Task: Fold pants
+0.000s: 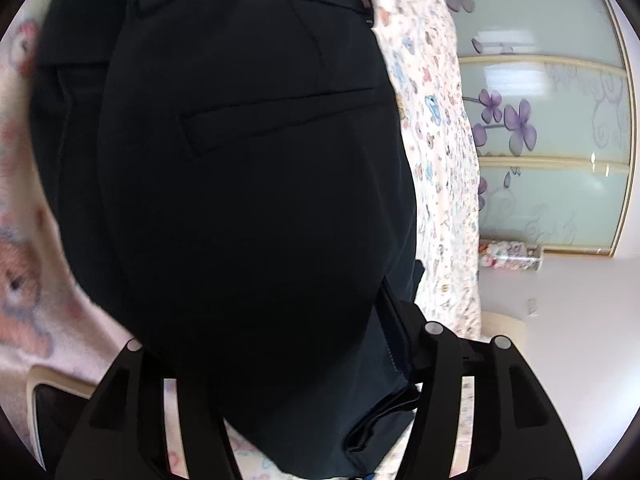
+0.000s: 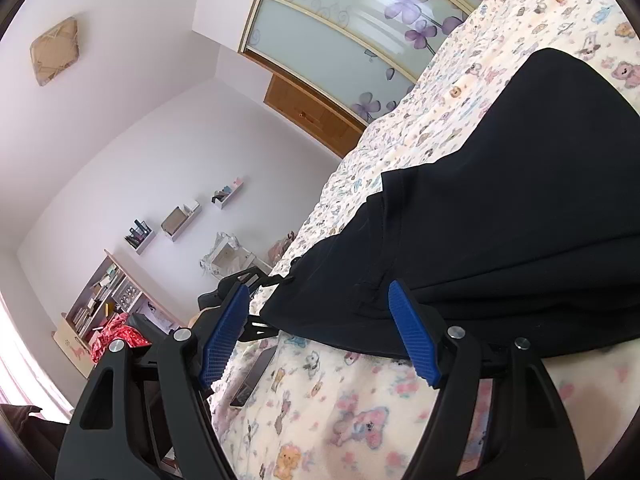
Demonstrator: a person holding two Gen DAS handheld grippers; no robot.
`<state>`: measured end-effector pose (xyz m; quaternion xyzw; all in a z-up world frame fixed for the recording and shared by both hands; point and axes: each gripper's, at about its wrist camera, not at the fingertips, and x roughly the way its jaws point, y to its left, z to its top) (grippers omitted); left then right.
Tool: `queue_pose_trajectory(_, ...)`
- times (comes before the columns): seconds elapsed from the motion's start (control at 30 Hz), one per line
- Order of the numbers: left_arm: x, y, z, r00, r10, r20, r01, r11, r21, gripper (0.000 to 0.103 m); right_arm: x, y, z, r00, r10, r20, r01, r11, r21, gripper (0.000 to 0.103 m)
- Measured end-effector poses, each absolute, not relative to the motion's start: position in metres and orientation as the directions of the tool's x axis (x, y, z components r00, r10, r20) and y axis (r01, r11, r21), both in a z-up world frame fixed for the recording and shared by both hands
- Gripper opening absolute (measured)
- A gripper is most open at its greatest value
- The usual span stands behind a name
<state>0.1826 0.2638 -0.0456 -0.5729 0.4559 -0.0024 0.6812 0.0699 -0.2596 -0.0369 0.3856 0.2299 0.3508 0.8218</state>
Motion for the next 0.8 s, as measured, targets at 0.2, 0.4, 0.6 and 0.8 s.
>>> queue_pose_trajectory(0.2,0.18,0.261,-0.037,0.609,-0.471,-0.638,-0.497,0.401,-0.77,0.02,0.07,-0.26,-0.037,0.644,0.758,-0.105,-0.404,0.453,0.795,0.074)
queue_pose_trajectory(0.4,0.189,0.22,0.02,0.613,-0.244,-0.752,-0.397,0.728,-0.559,0.015,0.07,-0.26,-0.037,0.644,0.758,-0.1,-0.405,0.449,0.796,0.074)
queue_pose_trajectory(0.6,0.202,0.142,0.076,0.65,0.071,-0.757,-0.266,0.954,-0.139,0.014,0.069,-0.264,-0.038,0.654,0.752,-0.083,-0.401,0.438,0.805,0.074)
queue_pose_trajectory(0.8,0.187,0.061,0.112,0.731,0.197,-0.653,-0.115,0.979,0.166,0.013,0.055,-0.287,-0.032,0.71,0.705,0.013,-0.404,0.392,0.827,0.074)
